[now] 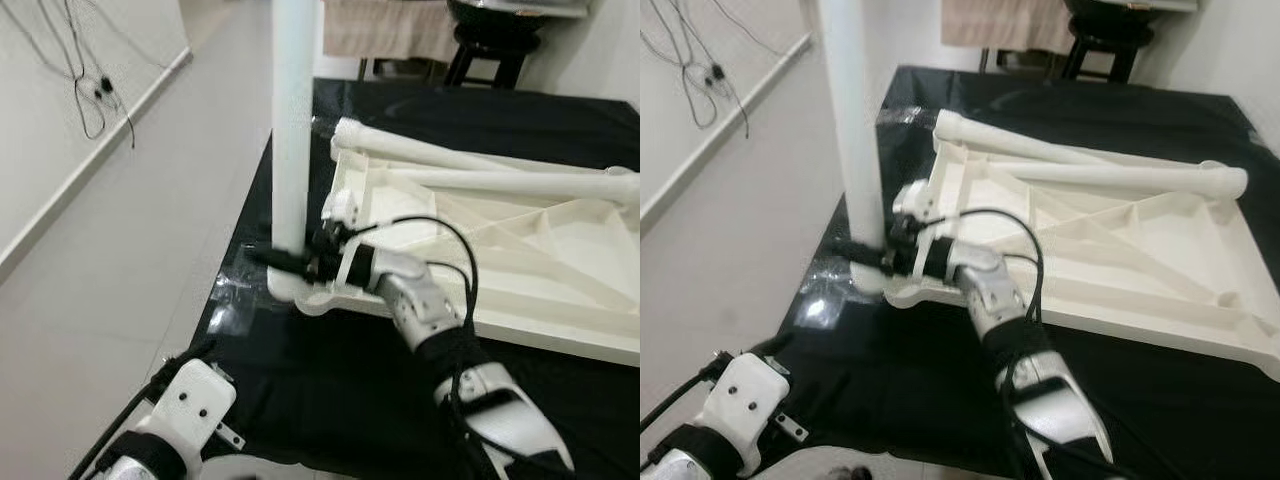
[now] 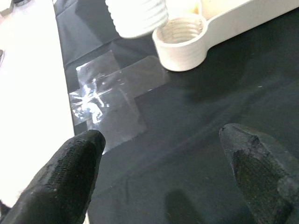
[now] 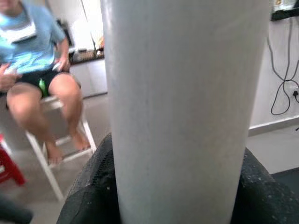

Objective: Building children table

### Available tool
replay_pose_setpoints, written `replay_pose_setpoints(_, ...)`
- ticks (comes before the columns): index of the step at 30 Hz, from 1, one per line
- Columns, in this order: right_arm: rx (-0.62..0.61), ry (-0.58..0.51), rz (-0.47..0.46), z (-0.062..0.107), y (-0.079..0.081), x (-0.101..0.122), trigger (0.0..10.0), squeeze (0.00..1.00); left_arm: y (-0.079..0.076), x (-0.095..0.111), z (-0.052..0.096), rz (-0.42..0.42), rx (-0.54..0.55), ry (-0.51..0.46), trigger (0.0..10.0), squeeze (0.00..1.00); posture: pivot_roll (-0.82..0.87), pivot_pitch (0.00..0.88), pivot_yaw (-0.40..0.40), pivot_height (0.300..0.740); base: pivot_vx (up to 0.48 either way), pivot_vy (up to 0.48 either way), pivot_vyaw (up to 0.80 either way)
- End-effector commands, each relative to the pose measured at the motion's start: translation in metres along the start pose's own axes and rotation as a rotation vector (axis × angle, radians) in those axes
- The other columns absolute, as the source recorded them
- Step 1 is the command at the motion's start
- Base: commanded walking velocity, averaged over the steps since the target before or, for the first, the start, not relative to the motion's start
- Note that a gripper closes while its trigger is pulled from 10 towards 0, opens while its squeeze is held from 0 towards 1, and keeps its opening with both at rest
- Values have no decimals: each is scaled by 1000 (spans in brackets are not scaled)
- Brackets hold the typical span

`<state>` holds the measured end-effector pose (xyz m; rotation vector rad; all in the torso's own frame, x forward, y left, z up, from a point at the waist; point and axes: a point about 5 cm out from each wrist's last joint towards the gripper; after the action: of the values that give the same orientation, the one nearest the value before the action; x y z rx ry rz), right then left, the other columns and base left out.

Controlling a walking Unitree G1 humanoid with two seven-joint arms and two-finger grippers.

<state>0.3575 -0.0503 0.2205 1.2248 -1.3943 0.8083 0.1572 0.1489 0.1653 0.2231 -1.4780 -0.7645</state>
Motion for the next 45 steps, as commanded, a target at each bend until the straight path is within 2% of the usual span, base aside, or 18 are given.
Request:
replay_pose_setpoints(1,27,-35,-14,3,-1,1,10000,0,-3,0,6,-15,-12,24,10000,0,221,306,-35,740,0,0,0)
replay_pose_setpoints(12,90,-14,-32,10,-4,-7,10000,0,-5,3,14,-18,-24,45,10000,0,239,306,-20,740,0,0,0)
replay_pose_setpoints(18,148,83,-59,26,-5,-20,10000,0,-5,3,16,-18,-31,52,10000,0,240,302,-10,740,0,0,0)
replay_pose_setpoints(24,162,109,-58,30,-7,-22,10000,0,-5,3,17,-20,-33,55,10000,0,238,302,-5,740,0,0,0)
replay_pose_setpoints(35,71,188,39,36,-20,-15,10000,0,-4,4,16,-22,-30,55,10000,0,238,310,-4,740,0,0,0)
replay_pose_setpoints(45,118,250,91,41,-16,-22,10000,0,-3,4,15,-22,-30,53,10000,0,236,325,-4,740,0,0,0)
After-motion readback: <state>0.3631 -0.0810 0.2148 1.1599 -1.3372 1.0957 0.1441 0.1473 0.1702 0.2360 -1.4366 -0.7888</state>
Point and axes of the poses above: a point about 5 cm out from each wrist's last joint towards the gripper, its own z axis pointing back from the gripper into the wrist, its own x axis along the axis of the wrist's last joint, y = z × x, and after that the axes turned 13 degrees about -z, right-handed
